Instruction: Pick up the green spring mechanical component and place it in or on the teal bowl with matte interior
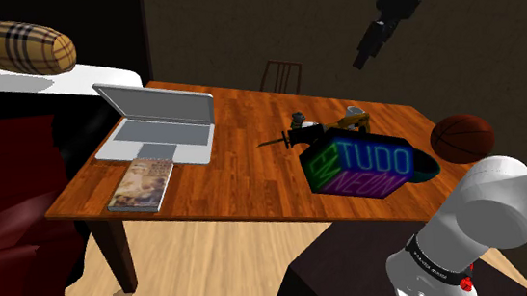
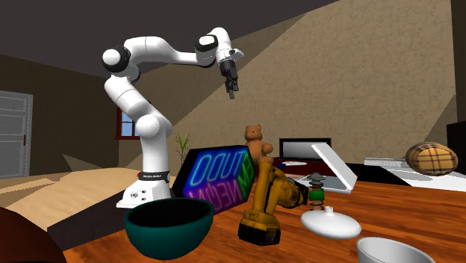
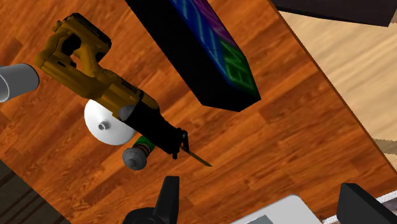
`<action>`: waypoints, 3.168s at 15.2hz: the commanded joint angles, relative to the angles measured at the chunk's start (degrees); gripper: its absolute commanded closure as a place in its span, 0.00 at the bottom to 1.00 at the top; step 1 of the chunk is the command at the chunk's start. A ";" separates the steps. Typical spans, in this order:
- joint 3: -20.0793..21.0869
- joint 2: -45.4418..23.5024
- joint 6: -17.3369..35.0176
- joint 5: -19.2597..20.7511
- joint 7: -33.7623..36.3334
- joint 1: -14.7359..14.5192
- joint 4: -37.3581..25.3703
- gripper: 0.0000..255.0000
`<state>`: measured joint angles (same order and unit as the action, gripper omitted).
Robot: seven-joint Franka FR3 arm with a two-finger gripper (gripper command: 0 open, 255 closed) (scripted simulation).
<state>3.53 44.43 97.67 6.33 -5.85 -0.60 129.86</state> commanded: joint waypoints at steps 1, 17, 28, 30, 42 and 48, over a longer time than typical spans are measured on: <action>0.00 0.00 0.00 0.00 0.00 0.00 0.00 0.00; -11.46 -26.71 19.46 0.42 -11.58 2.46 -3.33 0.00; -16.09 -50.17 26.57 -5.92 -21.56 4.55 -15.90 0.00; -16.31 -54.67 27.04 -7.43 -23.36 5.35 -19.11 0.00; -15.61 -70.90 29.74 -12.08 -28.33 8.82 -30.03 0.00; -15.45 -72.01 31.24 -12.37 -28.51 8.95 -29.62 0.00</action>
<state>-11.92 -27.55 128.87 -6.02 -34.36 8.34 100.24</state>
